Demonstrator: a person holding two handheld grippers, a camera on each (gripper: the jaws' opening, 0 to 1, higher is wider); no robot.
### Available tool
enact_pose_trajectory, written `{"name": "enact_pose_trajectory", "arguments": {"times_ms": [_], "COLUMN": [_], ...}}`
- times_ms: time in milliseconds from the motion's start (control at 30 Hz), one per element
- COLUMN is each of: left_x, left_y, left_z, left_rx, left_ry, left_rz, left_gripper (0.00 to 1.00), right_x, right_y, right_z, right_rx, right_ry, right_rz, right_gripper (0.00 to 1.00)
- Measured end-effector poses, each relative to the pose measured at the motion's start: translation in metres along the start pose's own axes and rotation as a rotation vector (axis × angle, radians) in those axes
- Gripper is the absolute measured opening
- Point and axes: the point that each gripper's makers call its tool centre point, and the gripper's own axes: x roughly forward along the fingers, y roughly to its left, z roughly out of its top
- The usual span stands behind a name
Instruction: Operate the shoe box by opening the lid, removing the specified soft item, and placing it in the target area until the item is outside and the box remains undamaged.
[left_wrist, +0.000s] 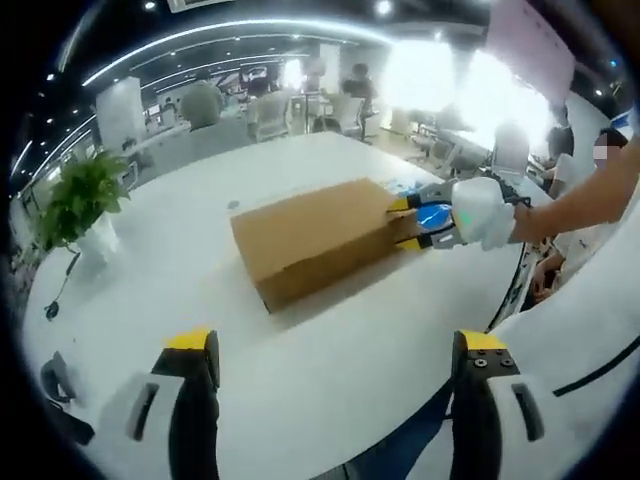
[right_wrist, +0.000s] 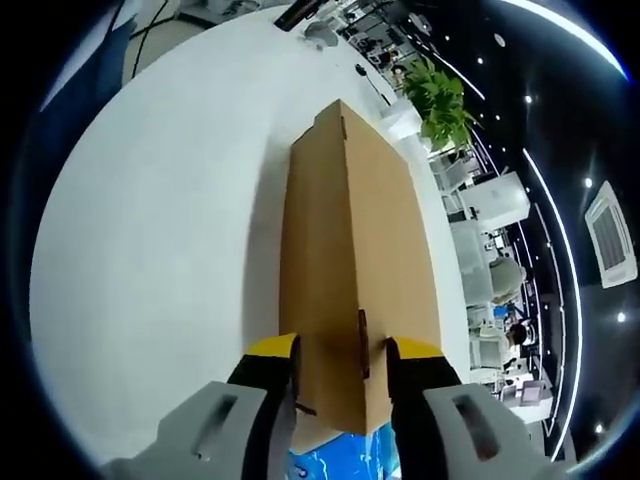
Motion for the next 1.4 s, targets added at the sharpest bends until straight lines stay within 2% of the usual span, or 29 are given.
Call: {"name": "enact_pose_trajectory", "arguments": {"times_ms": [167,300,367,433,467,500,567,600,667,767,833,933,967,1033,1100,1200,1333,1400], "left_x": [-0.002,-0.002,-0.002,-0.001,-0.001,-0.002,-0.001,0.0,0.001,0.002,0.003,0.003,0.001,-0.002,-0.002,-0.002,-0.007,-0.008], "left_y": [-0.003,0.0,0.0,0.001,0.001,0.0,-0.001,-0.002,-0.004,-0.003,-0.004,-0.007,-0.007,-0.013,-0.015,-0.02,-0.02,-0.019], "left_z": [-0.005,-0.007,-0.006,-0.002,0.0,0.003,0.004,0.004,0.006,0.009,0.012,0.016,0.02,0.025,0.023,0.021,0.019,0.016], "left_rx": [-0.02,-0.032,-0.029,-0.03,-0.034,-0.039,-0.042,-0.038,-0.032,-0.055,-0.053,-0.059,-0.085,-0.116,-0.125,-0.117,-0.143,-0.143], "left_ry": [0.008,0.01,0.012,-0.007,-0.01,-0.015,-0.018,-0.016,-0.014,-0.018,-0.022,-0.028,-0.041,-0.053,-0.049,-0.043,-0.041,-0.041], "left_rz": [-0.007,-0.007,-0.003,0.003,0.001,-0.002,-0.005,-0.008,-0.012,-0.022,-0.023,-0.019,-0.012,-0.016,-0.018,-0.015,-0.004,0.004], "left_gripper": [0.99,0.99,0.99,0.99,0.99,0.99,0.99,0.99,0.99,0.99,0.99,0.99,0.99,0.99,0.99,0.99,0.99,0.99], "right_x": [0.0,-0.005,-0.012,-0.023,-0.031,-0.04,-0.057,-0.056,-0.066,-0.083,-0.099,-0.122,-0.131,-0.15,-0.161,-0.172,-0.185,-0.192], "right_y": [-0.001,0.004,-0.004,-0.009,-0.012,-0.015,-0.023,-0.016,-0.02,-0.025,-0.033,-0.027,-0.023,-0.02,-0.019,-0.014,-0.001,0.003], "right_z": [0.001,0.007,0.012,0.011,0.013,0.012,0.01,0.001,-0.007,-0.014,-0.013,-0.029,-0.033,-0.032,-0.037,-0.044,-0.055,-0.06], "right_rx": [0.046,0.185,0.292,0.434,0.473,0.55,0.655,0.701,0.775,0.937,1.063,1.194,1.23,1.271,1.273,1.27,1.341,1.333], "right_ry": [0.001,-0.026,-0.062,-0.07,-0.075,-0.082,-0.072,-0.077,-0.067,-0.101,-0.149,-0.133,-0.123,-0.112,-0.107,-0.101,-0.059,-0.053], "right_rz": [0.026,0.093,0.076,0.077,0.078,0.083,0.072,0.073,0.053,0.043,0.022,-0.006,-0.002,-0.001,-0.008,-0.015,0.0,-0.009], "right_gripper": [0.35,0.38,0.54,0.76,0.83,0.87,0.9,0.92,0.95,0.96,0.97,0.97,0.97,0.97,0.97,0.97,0.97,0.97]}}
